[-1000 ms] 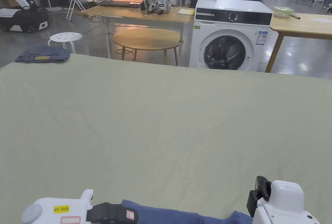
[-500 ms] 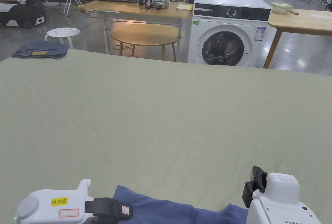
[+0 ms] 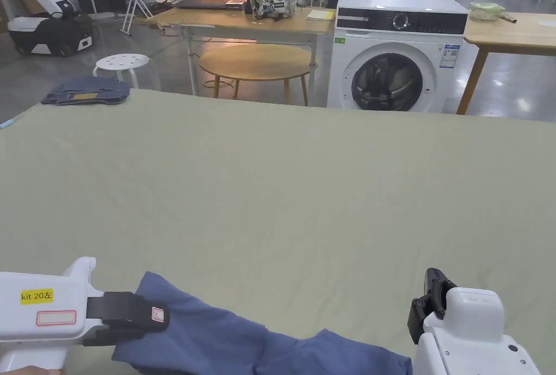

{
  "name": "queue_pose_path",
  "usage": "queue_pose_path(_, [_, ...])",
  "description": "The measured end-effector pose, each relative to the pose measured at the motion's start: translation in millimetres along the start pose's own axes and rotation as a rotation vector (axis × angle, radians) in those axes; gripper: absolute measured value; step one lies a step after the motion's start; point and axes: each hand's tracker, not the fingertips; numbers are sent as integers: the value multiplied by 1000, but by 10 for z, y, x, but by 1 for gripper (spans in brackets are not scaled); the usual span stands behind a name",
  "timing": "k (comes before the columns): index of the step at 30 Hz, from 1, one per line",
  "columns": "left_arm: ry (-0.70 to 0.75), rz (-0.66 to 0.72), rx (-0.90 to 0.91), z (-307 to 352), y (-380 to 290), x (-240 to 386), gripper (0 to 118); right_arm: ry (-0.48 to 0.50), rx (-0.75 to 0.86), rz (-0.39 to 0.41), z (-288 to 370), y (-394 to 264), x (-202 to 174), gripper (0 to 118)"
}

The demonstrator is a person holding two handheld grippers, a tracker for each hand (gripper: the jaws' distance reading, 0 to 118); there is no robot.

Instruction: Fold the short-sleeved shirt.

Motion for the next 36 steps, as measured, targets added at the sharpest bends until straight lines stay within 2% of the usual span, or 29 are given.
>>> queue_pose_path(12, [-38,-143,-77,-357,-113,912,8,-5,-18,10,29,5,78,0])
queue_pose_path(21, [-22,-300,-241,-1105,-361,1598,8,-28,-41,7,79,-59,216,0])
queue_pose_path(31, [125,-303,-373,-2417,-836,1836,8,-75,-66,3,167,-111,404,0])
queue_pose_path(36, [148,-286,-350,-2526,-933,1854,10,-94,-80,-2,189,-160,494,0])
